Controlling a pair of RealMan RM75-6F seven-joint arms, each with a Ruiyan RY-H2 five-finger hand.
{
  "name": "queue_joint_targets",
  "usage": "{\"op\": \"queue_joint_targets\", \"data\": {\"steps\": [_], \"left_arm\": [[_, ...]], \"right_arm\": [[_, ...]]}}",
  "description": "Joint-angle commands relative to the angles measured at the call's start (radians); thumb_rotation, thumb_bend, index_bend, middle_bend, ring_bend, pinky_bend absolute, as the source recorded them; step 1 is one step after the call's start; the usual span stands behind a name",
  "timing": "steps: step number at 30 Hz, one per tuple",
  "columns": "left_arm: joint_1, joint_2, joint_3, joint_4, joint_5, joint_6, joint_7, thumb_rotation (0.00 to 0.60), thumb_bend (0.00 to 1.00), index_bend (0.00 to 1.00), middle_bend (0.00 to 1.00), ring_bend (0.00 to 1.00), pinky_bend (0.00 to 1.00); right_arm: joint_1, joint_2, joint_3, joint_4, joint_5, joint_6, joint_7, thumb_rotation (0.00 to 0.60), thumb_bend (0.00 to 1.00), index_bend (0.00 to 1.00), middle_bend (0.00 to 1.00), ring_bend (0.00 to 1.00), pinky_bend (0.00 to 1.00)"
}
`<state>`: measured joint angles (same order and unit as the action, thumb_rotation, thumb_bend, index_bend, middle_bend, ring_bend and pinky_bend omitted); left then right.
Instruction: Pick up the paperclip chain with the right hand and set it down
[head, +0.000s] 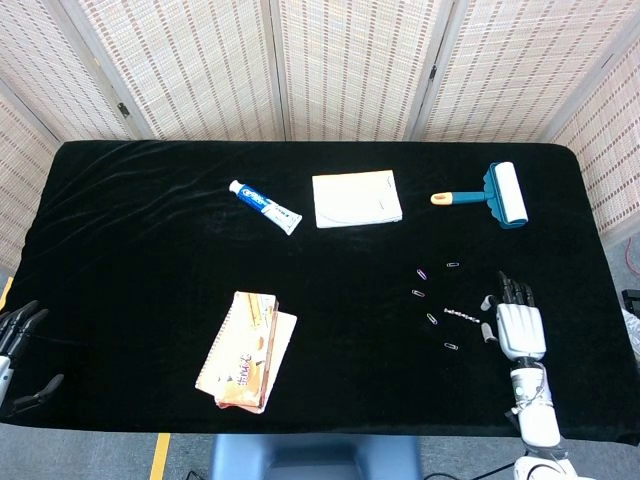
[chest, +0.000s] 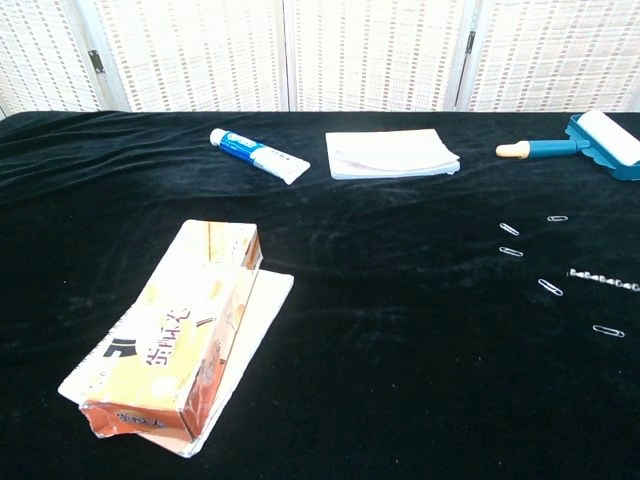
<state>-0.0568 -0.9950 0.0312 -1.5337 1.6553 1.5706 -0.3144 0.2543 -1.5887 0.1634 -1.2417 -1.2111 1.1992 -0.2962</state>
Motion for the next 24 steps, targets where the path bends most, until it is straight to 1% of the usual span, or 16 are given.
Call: {"op": "queue_joint_targets", "data": {"steps": [1,9,17,24], "left_arm": [[0.002,0.0,0.0,0.001,0.001,0.005,-0.003,0.6,0.31,0.01,0.0,0.01,0.0],[0.002,0.001,0.001,0.004,-0.001,0.007,-0.013,0.6,0.31,0.01,0.0,0.01,0.0],[0.001,0.001,0.002,0.007,-0.001,0.006,-0.015,0.6,0.31,0.01,0.0,0.01,0.0],[0.004,0.001,0.0,0.01,-0.005,0.012,-0.02,0.6,0.31,0.01,0.0,0.01,0.0]], "right_arm": [[0.007,-0.012,-0.001,0.009,-0.004,0.0,0.003,0.6,0.4,0.43,0.0,0.0,0.0],[0.025,-0.039,-0.004,0.034,-0.005,-0.011,0.005,0.6,0.4,0.46,0.0,0.0,0.0],[0.04,-0.06,-0.001,0.062,0.003,-0.021,0.002,0.6,0.4,0.47,0.0,0.0,0.0],[0.052,-0.065,0.001,0.062,0.006,-0.038,0.015,0.6,0.4,0.48,0.0,0.0,0.0]]}}
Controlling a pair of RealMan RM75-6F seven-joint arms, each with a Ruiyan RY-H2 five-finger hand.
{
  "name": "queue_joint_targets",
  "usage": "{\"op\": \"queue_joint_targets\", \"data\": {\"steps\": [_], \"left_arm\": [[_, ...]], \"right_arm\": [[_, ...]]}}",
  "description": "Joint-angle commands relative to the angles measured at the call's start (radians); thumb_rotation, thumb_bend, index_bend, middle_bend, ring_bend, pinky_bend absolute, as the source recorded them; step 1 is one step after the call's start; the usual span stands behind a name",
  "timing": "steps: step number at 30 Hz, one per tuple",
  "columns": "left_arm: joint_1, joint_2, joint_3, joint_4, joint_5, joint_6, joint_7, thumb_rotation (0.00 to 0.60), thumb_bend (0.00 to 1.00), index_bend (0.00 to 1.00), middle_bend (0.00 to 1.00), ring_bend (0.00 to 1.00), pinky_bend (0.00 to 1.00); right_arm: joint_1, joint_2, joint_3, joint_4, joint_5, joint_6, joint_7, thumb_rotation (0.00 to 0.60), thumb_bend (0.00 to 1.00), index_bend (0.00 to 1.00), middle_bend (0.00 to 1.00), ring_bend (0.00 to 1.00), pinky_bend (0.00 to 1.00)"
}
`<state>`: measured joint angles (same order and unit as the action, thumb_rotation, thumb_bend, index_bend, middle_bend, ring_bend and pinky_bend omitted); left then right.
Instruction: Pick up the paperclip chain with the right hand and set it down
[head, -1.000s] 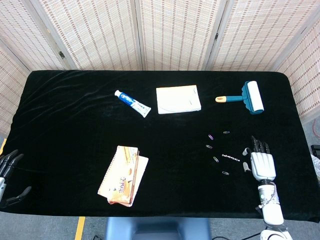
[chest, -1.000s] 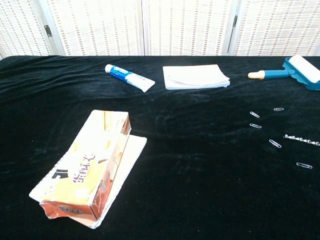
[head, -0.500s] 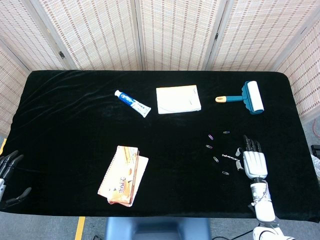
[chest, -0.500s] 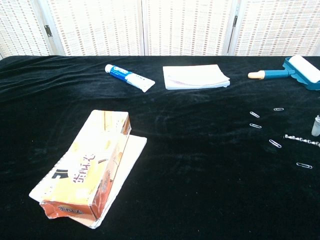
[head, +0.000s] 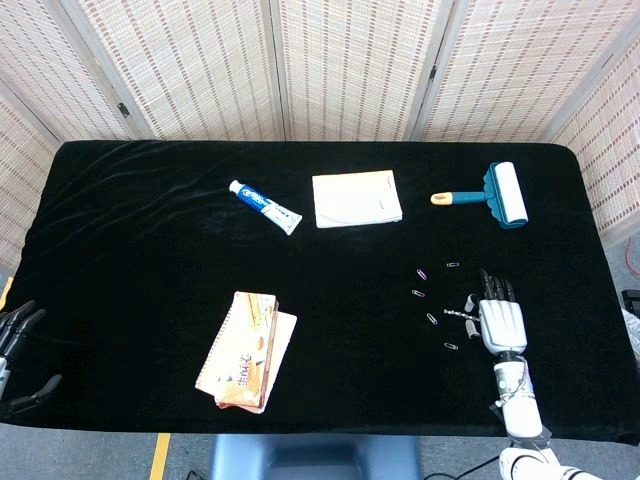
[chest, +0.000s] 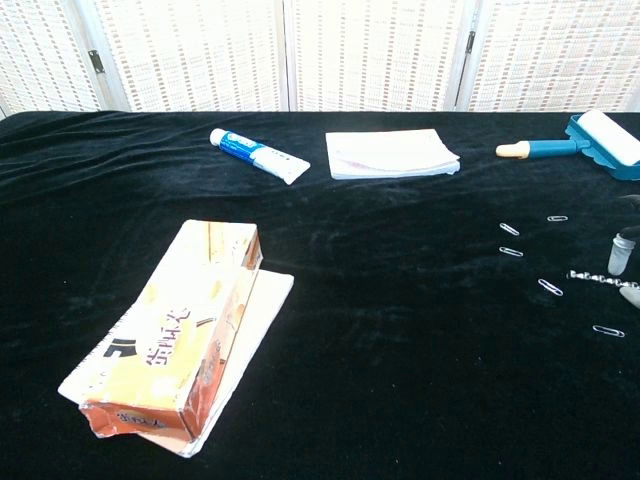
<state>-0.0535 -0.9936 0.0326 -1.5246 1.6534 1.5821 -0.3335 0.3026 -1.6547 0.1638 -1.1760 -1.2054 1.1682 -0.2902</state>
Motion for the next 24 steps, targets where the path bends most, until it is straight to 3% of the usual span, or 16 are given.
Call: {"op": "queue_joint_targets", "data": {"steps": [1,18,24], "left_arm": [[0.001,0.0,-0.002,0.002,-0.005,0.0,-0.003,0.6,0.31,0.01,0.0,0.01,0.0],[0.0,0.0,-0.002,0.004,-0.009,-0.003,-0.006,0.6,0.31,0.01,0.0,0.01,0.0],[0.001,0.0,-0.003,0.006,-0.009,-0.001,-0.007,0.6,0.31,0.01,0.0,0.01,0.0]], "right_arm": [[0.006,0.001,0.001,-0.004,0.001,-0.01,0.011,0.6,0.4,0.48,0.0,0.0,0.0],[0.021,-0.012,0.0,0.028,0.017,-0.025,0.005,0.6,0.4,0.53,0.0,0.0,0.0],[0.027,-0.024,0.0,0.048,0.02,-0.023,-0.012,0.6,0.4,0.62,0.03,0.0,0.0]]}}
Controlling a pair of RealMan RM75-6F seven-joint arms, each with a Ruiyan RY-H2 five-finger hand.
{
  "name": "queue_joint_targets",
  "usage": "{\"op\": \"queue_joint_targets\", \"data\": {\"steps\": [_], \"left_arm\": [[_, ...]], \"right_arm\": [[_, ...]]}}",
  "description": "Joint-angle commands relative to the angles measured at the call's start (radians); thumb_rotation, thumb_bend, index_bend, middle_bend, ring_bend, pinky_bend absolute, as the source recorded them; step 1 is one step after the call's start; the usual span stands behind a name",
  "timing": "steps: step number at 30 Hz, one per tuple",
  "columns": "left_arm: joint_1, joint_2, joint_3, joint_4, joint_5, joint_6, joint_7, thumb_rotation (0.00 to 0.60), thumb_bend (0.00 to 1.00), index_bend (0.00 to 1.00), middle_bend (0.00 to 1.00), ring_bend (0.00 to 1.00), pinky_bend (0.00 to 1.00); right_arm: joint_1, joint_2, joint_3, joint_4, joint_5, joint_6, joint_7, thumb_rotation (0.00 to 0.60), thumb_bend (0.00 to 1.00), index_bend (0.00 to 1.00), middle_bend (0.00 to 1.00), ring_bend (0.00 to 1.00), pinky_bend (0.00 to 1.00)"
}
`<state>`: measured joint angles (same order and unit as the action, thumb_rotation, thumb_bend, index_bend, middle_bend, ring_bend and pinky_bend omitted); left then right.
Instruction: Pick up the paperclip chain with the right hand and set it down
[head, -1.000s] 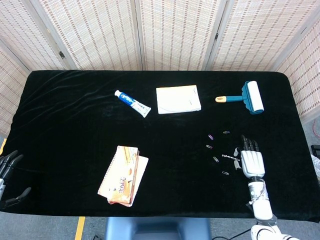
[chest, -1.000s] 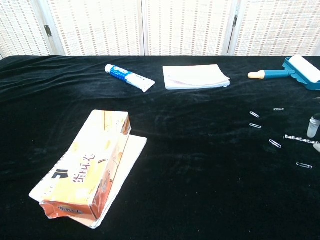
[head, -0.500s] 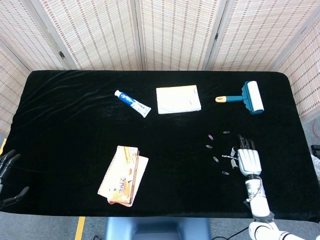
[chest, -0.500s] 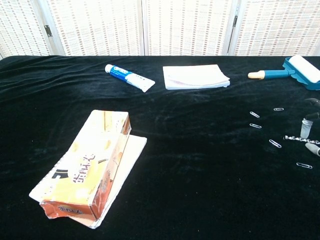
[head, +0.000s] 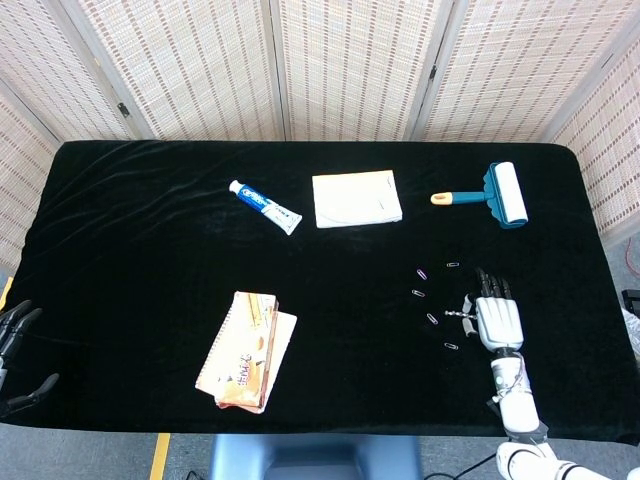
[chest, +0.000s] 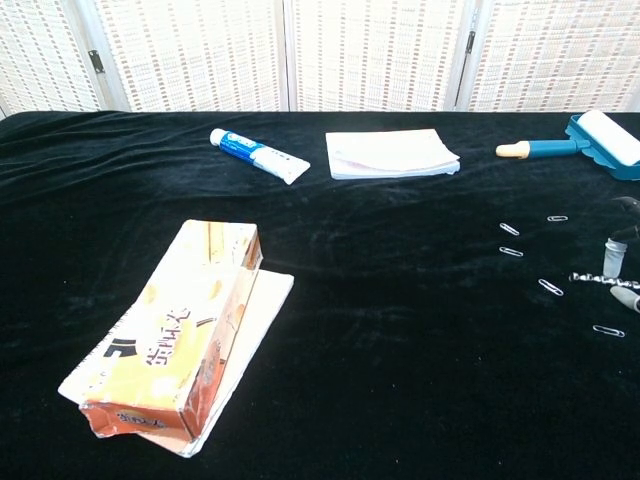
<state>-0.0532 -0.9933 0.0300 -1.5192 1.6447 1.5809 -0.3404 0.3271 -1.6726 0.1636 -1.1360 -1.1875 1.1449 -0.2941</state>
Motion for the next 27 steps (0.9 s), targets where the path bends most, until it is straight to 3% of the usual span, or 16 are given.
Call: {"op": "queue_joint_targets", "data": {"steps": [1,11,27], "left_arm": [[0.001,0.0,0.0,0.001,-0.001,0.001,0.0,0.6,0.31,0.01,0.0,0.01,0.0],[0.004,-0.004,0.0,0.002,0.0,0.006,0.004,0.6,0.32,0.0,0.0,0.01,0.0],[0.004,-0.007,-0.001,0.003,-0.001,0.008,0.007,0.6,0.32,0.0,0.0,0.01,0.0]], "right_arm": [[0.004,-0.01,0.001,0.015,0.004,0.001,-0.014,0.6,0.4,0.64,0.05,0.0,0.0],[0.003,-0.02,0.001,0.033,-0.02,0.03,0.016,0.6,0.4,0.81,0.13,0.01,0.0],[-0.011,0.052,0.0,-0.067,-0.089,0.116,0.03,0.6,0.43,0.89,0.17,0.04,0.0]]}}
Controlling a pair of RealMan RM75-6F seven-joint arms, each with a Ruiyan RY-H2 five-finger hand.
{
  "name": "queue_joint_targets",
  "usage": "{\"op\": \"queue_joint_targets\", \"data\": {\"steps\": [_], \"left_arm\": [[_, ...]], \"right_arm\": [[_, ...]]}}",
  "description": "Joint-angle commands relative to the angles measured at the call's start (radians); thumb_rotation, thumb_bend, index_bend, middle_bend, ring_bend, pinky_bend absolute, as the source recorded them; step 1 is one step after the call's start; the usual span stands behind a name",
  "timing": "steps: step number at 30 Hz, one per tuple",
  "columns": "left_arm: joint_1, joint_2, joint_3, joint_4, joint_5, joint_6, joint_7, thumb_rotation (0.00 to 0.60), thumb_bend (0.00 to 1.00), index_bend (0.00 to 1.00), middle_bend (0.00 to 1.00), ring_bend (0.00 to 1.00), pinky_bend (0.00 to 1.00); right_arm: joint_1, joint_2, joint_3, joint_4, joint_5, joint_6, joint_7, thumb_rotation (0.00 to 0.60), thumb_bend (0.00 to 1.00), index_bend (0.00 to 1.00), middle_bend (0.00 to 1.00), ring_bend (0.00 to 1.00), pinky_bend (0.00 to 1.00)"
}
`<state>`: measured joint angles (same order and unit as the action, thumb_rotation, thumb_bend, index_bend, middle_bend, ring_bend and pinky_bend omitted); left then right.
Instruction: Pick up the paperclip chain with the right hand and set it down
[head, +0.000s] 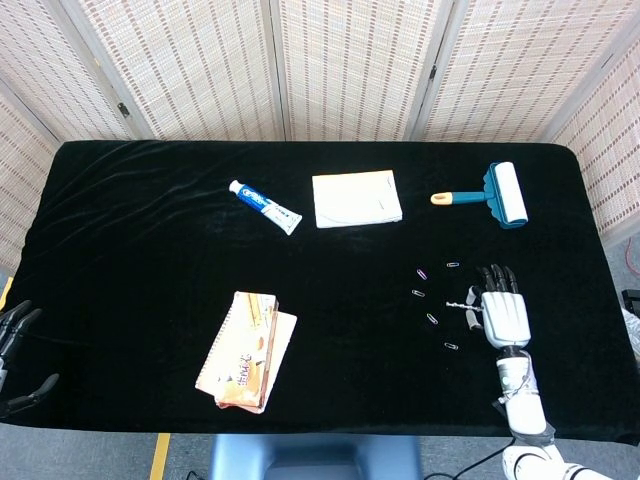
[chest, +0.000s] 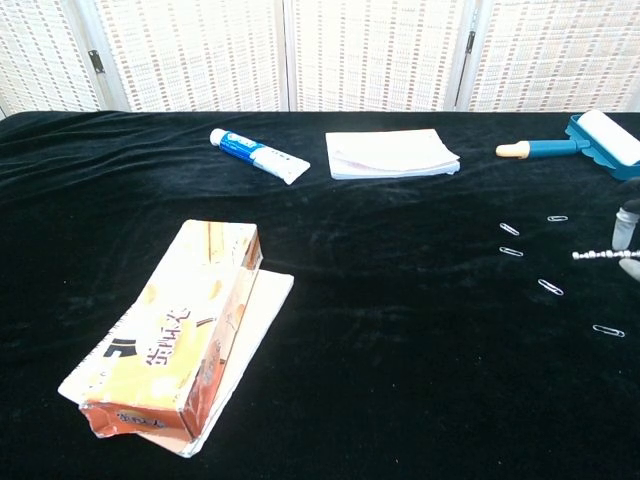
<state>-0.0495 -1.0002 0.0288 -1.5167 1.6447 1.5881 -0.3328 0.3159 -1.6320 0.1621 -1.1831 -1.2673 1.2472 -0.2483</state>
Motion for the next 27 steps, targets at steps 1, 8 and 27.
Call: {"op": "queue_joint_targets", "data": {"steps": [1,8,27], "left_arm": [[0.001,0.0,0.0,0.001,-0.001,0.001,-0.001,0.6,0.32,0.0,0.0,0.01,0.0],[0.001,-0.002,0.0,0.002,0.001,0.002,0.0,0.6,0.31,0.0,0.0,0.01,0.0],[0.004,-0.002,-0.001,0.003,0.001,0.009,-0.002,0.6,0.31,0.0,0.0,0.01,0.0]], "right_arm": [[0.001,0.016,0.003,-0.028,-0.011,0.019,-0.023,0.6,0.43,0.89,0.17,0.04,0.0],[0.005,0.043,0.011,-0.085,-0.011,0.026,-0.045,0.6,0.44,0.91,0.19,0.04,0.0],[0.019,0.07,-0.046,-0.193,-0.009,-0.005,-0.232,0.6,0.45,0.93,0.2,0.04,0.0]]}}
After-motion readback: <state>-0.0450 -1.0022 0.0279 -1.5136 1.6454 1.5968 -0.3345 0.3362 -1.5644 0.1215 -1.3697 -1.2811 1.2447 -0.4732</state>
